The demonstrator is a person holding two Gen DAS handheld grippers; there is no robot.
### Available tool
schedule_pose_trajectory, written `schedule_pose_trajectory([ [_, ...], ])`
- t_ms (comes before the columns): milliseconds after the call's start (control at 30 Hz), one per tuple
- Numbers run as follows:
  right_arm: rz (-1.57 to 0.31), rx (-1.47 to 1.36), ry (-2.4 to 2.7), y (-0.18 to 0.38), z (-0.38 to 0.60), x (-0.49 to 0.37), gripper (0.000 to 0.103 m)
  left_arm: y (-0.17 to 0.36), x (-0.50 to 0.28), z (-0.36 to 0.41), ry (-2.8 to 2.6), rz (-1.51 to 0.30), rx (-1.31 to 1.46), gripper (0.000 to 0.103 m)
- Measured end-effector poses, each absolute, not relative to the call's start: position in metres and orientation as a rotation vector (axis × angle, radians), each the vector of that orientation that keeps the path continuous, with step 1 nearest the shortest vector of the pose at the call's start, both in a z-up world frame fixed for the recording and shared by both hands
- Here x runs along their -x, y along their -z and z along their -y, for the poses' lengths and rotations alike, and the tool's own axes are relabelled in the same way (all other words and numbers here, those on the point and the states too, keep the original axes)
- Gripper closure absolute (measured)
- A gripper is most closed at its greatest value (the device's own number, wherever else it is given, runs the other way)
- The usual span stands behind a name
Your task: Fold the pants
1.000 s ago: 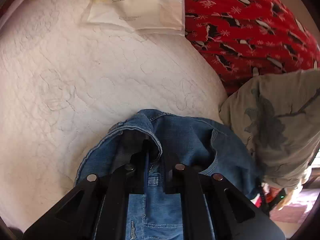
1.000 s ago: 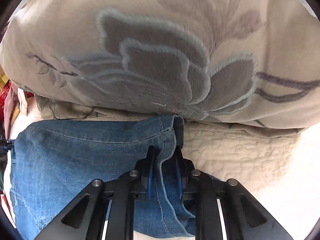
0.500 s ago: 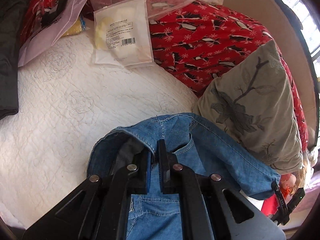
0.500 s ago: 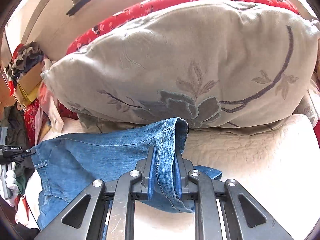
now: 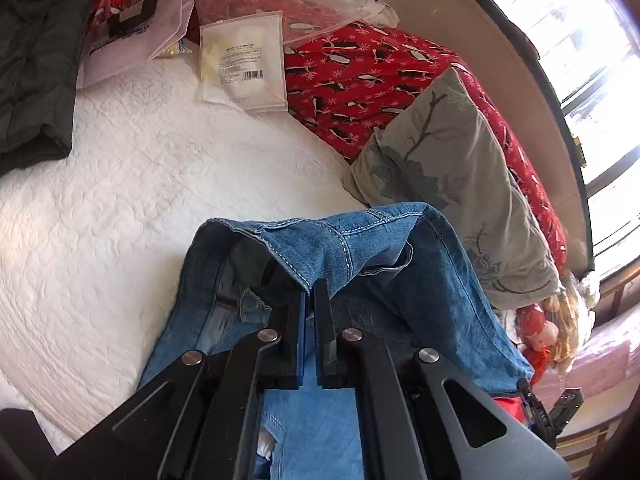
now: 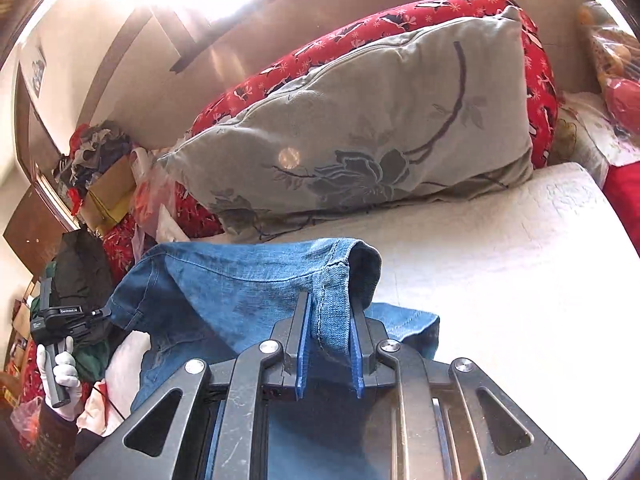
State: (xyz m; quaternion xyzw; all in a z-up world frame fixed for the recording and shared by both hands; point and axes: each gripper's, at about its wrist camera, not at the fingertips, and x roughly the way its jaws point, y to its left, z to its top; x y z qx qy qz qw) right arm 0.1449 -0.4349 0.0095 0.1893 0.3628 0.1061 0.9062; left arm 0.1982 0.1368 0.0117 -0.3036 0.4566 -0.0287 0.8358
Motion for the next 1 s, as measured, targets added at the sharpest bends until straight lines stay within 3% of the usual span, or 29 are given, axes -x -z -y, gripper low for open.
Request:
schedule_pose_trajectory([
  [200,-0.825,-0.457,-0.142,0.030,0.462,-0.064,0.084,0.019,-0.129,-0.152,0.059,-1.016,0.748,0.101],
  [333,-0.937,-0.469,-0.014,0.061,0.481,-0.031,0.081,0.065,-0.097,-0.168,-0.008,-1.146,0.802,0.101],
  [433,-0.911,-0.555,0.007,0.059,0.499,-0.005,0.080,0.078,-0.070,-0.179,-0.025,-1.171,0.887,0.100],
  [467,-0.906,-0.586,0.003,0.057,0.502,0.000,0.077,0.074,-0.061,-0.181,-0.033,-1.148,0.902,0.100],
  [533,-0.904,-0.640,-0.003,0.053,0.506,0.009,0.061,0.064,-0.048,-0.179,-0.008,-1.110,0.929,0.100],
  [600,-0.901,-0.701,-0.037,0.053,0.502,0.010,0.053,0.054,-0.041,-0.169,0.027,-1.084,0.935,0.089],
  [700,-0.928,-0.833,-0.096,0.062,0.487,-0.001,0.047,0.043,-0.043,-0.143,0.044,-1.068,0.893,0.044],
  [733,-0.948,-0.880,-0.112,0.068,0.479,-0.006,0.045,0.043,-0.045,-0.136,0.040,-1.057,0.893,0.039],
  [1000,-1.022,-1.131,-0.052,0.108,0.444,-0.051,0.045,0.069,-0.069,-0.108,0.041,-1.116,1.019,0.039],
])
